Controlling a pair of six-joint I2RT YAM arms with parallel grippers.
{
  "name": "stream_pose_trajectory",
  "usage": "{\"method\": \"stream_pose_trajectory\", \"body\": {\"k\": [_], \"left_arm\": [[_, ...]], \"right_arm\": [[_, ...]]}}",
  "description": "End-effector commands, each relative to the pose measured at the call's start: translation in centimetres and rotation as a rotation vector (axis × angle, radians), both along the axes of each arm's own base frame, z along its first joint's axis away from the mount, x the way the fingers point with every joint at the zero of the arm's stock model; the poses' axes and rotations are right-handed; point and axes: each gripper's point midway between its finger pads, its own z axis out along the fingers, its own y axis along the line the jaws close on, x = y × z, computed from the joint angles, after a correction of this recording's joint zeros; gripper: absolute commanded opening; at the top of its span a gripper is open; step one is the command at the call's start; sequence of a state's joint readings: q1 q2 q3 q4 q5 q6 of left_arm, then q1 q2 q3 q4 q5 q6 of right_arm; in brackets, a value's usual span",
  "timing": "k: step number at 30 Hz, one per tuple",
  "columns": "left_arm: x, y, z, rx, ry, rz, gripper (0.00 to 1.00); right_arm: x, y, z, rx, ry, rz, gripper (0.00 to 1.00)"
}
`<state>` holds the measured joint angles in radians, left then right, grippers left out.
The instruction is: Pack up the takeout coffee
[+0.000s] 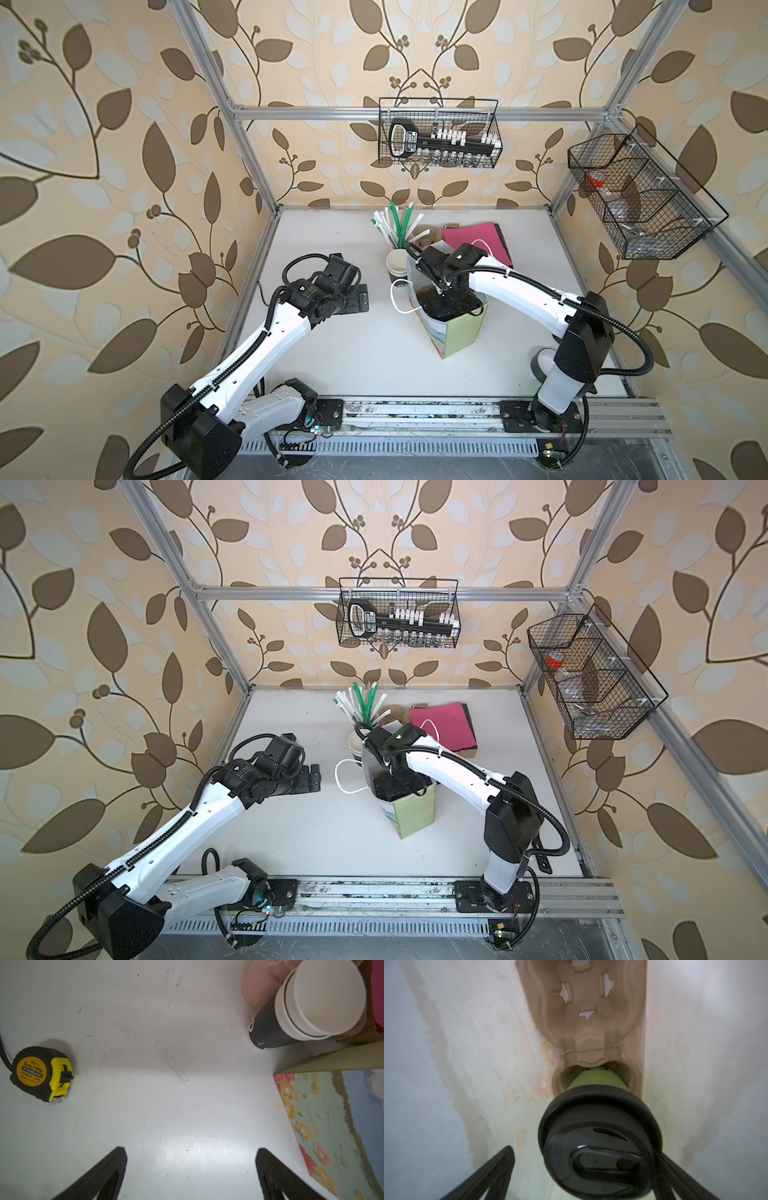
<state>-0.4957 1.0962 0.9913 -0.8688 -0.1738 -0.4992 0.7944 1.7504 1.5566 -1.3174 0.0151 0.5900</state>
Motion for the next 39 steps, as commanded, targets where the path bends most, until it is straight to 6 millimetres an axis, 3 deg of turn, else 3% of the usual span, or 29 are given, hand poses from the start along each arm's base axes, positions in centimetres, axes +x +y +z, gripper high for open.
{"method": "stream_pose_trajectory", "body": {"k": [1, 20, 31, 39], "left_arm": [[0.1, 0.1, 0.8, -0.004, -0.008, -0.008, 0.99], [0.2, -0.1, 0.4, 0.0, 0.011, -0.014, 0.99], [0.3, -0.3, 0.2, 0.0, 0.018, -0.02, 0.99], [0.3, -0.3, 0.2, 0.0, 0.022, -0.024, 0.99]], "right_arm": [[0.0, -0.2, 1.3, 0.003, -0.015, 0.002, 1.0], [0.5, 0.0, 3.5, 0.059, -0.045, 0.005, 1.0], [1.2, -0.2, 6.9, 0.092, -0.104, 0.001, 1.0], [1.0, -0.4, 6.2, 0.085, -0.087, 0.0, 1.0]]}}
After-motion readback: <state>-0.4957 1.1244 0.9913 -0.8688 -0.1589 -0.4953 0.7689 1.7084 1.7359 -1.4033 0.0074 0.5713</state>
